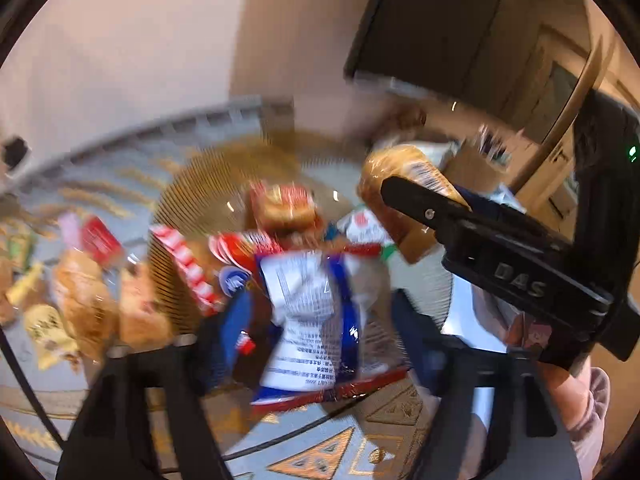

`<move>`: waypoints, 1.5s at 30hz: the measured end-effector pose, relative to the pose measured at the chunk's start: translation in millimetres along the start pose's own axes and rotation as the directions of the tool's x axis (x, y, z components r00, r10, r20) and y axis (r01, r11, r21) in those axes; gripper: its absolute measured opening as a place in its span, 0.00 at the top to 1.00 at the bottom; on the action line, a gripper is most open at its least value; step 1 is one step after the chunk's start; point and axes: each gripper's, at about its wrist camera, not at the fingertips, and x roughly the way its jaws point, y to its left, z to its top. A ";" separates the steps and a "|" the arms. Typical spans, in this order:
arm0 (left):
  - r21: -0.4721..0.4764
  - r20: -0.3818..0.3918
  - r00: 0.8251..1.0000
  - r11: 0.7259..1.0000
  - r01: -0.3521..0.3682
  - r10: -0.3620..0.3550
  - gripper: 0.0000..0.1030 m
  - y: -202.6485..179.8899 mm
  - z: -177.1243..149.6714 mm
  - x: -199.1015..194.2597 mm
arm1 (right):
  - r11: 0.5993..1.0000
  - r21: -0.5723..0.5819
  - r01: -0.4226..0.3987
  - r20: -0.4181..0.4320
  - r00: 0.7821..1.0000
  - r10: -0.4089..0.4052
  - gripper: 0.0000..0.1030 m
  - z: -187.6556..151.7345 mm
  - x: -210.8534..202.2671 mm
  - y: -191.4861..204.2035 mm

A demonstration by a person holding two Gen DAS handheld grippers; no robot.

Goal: Organize snacks
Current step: 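Carry the white-and-blue packet and yellow cake into the amber bowl and release, then move the left tool to the purple printed bag while the right tool reaches the yellow peanut packet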

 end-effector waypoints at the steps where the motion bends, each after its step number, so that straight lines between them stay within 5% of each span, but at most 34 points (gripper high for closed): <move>1: -0.013 -0.024 0.999 1.000 -0.022 0.022 0.24 2.3 0.8 6.3 | 1.000 0.009 0.008 -0.006 1.000 -0.008 0.11 -1.5 2.1 -2.7; 14: -0.051 0.016 0.993 0.992 -0.115 0.116 0.23 55.2 7.7 -27.1 | 0.998 -0.033 -0.047 0.051 0.997 0.049 0.08 22.4 -4.4 67.4; 17: -0.069 0.040 0.988 0.987 -0.143 0.146 0.23 77.8 8.7 -44.2 | 0.996 -0.055 -0.071 0.076 0.994 0.075 0.01 28.7 -9.1 99.6; 29: -0.262 0.141 0.936 0.924 -0.279 0.323 0.16 238.4 -7.5 -143.4 | 0.967 -0.079 -0.243 0.076 0.966 0.248 0.00 15.9 8.5 225.0; 37: -0.353 0.115 0.906 0.870 -0.345 0.407 0.16 337.6 -44.5 -159.9 | 0.948 -0.025 -0.316 -0.046 0.948 0.315 0.00 -28.6 68.8 289.6; 45: -0.326 0.053 0.933 0.889 -0.321 0.356 0.15 385.3 -55.3 -101.2 | 0.968 -0.063 -0.244 -0.183 0.956 0.229 0.00 -83.2 139.5 317.7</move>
